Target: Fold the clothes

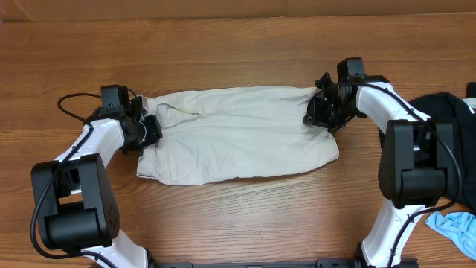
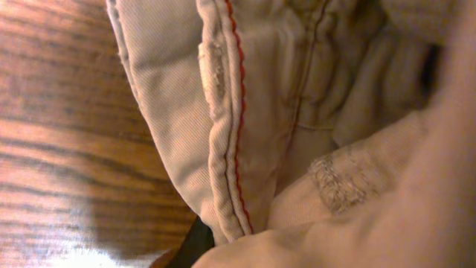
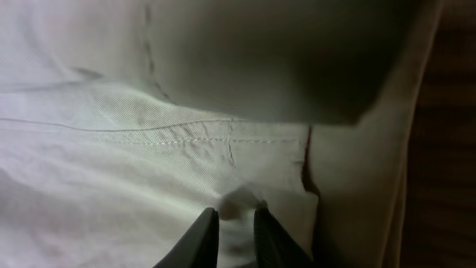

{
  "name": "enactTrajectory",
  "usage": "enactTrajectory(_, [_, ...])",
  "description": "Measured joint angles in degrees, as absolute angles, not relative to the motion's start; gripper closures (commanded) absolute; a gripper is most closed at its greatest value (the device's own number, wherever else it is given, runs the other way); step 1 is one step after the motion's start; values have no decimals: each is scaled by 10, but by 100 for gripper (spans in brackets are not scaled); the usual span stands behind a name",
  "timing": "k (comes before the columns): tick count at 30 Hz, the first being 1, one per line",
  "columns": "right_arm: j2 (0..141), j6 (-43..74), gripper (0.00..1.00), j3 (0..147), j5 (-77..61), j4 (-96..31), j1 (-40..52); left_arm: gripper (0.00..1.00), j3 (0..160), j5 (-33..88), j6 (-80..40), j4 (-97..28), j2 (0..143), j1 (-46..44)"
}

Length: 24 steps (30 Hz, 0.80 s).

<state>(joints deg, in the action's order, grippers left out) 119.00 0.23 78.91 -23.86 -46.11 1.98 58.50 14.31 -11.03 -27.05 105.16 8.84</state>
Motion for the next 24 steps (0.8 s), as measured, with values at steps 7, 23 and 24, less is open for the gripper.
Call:
enactTrajectory(7, [1190, 2, 85, 789, -245, -491, 21, 96, 653, 131, -119, -417, 1069, 98])
enactTrajectory(23, [1191, 16, 88, 786, -301, -521, 41, 96, 1080, 91, -28, -747, 1093, 105])
enactTrajectory(24, [1191, 17, 88, 786, -302, -519, 44, 96, 1093, 91, -23, -753, 1093, 105])
